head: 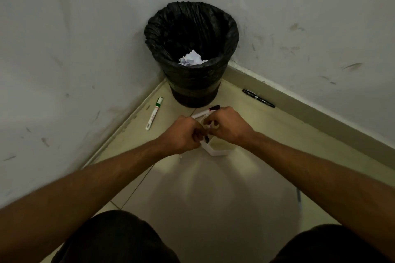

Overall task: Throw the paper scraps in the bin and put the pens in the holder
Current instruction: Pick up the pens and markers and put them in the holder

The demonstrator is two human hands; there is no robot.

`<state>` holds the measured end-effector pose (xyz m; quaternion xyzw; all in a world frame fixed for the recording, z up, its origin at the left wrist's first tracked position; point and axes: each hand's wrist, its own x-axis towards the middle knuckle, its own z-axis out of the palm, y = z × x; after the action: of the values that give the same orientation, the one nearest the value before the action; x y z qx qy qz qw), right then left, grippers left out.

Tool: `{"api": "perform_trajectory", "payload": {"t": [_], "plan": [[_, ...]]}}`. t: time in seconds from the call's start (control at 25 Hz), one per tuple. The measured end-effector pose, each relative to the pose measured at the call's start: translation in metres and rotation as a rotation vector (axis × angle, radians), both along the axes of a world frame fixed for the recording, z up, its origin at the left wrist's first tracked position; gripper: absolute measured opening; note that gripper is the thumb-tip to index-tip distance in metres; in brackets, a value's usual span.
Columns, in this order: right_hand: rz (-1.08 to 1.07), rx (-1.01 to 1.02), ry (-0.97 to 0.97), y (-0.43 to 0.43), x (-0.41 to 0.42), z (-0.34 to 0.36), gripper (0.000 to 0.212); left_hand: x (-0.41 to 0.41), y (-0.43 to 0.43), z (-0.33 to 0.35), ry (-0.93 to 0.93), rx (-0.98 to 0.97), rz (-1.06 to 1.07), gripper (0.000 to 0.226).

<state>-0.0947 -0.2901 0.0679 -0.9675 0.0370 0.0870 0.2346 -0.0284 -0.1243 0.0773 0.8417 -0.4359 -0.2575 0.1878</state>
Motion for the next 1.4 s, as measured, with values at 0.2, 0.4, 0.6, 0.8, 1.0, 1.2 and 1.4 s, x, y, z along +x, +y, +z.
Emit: {"api": "perform_trajectory", "payload": {"t": [0.2, 0.4, 0.6, 0.8, 1.0, 1.2, 1.4], "plan": [[0.007, 0.139, -0.074, -0.024, -0.023, 0.024, 0.036, 0.012, 0.011, 0.005, -0.008, 0.000, 0.177, 0.023], [-0.249, 0.276, 0.012, -0.073, -0.066, 0.023, 0.019, 0.030, 0.006, -0.008, -0.013, 0.034, 0.313, 0.019], [-0.428, 0.402, 0.373, -0.114, -0.116, -0.005, 0.024, 0.048, -0.024, -0.035, -0.075, 0.122, 0.237, 0.027], [-0.644, 0.365, 0.325, -0.120, -0.161, -0.032, 0.021, 0.063, -0.058, -0.072, -0.107, 0.179, -0.015, 0.044], [-0.852, 0.097, 0.259, -0.130, -0.205, -0.048, 0.013, 0.058, -0.070, -0.087, -0.168, 0.230, -0.084, 0.071], [-0.920, -0.069, 0.443, -0.139, -0.226, -0.067, 0.057, 0.049, -0.051, -0.064, -0.252, 0.329, -0.013, 0.072], [-0.744, -0.047, 0.454, -0.134, -0.219, -0.084, 0.047, 0.031, -0.016, -0.012, -0.233, 0.066, 0.013, 0.107]]}}
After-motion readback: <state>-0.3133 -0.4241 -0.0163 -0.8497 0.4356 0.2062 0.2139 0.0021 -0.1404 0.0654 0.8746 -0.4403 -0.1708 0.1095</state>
